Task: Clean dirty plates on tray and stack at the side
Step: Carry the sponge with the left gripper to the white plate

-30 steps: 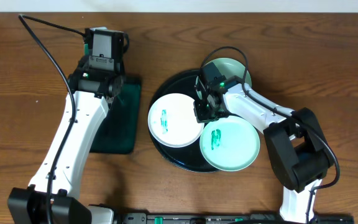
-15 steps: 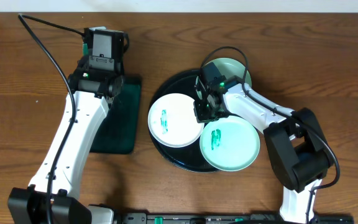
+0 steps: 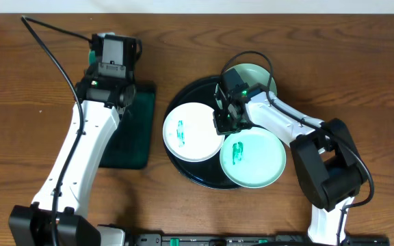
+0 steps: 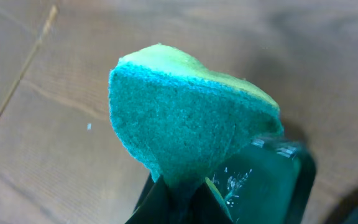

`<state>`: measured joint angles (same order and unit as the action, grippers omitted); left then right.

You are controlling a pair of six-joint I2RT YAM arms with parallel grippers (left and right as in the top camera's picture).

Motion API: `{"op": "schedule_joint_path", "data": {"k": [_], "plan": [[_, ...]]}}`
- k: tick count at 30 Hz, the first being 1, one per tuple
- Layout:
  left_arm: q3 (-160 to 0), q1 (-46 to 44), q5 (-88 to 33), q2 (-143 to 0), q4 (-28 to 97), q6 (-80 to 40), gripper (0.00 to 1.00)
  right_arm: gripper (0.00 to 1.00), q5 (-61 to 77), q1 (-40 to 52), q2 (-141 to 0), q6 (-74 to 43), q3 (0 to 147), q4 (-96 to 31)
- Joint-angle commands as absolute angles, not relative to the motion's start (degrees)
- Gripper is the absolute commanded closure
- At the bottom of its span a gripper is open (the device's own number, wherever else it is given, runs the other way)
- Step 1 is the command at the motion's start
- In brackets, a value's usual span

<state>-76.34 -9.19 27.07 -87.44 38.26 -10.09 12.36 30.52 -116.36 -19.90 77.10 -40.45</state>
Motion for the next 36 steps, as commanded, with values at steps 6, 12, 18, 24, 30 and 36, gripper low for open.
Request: {"op": "schedule_joint_path", "data": {"k": [6, 12, 18, 24, 30, 36], "plan": [[-74.59, -1.76, 2.22, -93.69, 48.8, -14.72, 0.93, 0.97, 12.47, 30.37, -117.27, -18.35, 76.36, -41.19], [-74.59, 4.67, -11.09, -99.29, 52.23, -14.72, 0.93, 0.98, 12.49, 30.48, -117.27, -18.37, 76.36, -41.34], [-74.59, 8.21, -15.88, -101.01, 53.56, -15.57, 0.93, 0.98, 12.47, 30.48, -117.27, -18.37, 76.38, -41.54], [-74.61, 8.25, -15.94, -100.99, 53.69, -15.09, 0.93, 0.98, 12.49, 30.46, -117.27, -18.35, 76.36, -41.43], [-75.4, 3.73, -16.05, -100.73, 53.65, -13.56, 0.93, 0.98, 12.49, 30.46, -117.27, -18.35, 76.38, -41.3], [-76.05, -6.61, -15.99, -100.49, 52.62, -14.2, 0.93, 0.98, 12.47, 30.48, -117.27, -18.35, 76.38, -40.93]]}}
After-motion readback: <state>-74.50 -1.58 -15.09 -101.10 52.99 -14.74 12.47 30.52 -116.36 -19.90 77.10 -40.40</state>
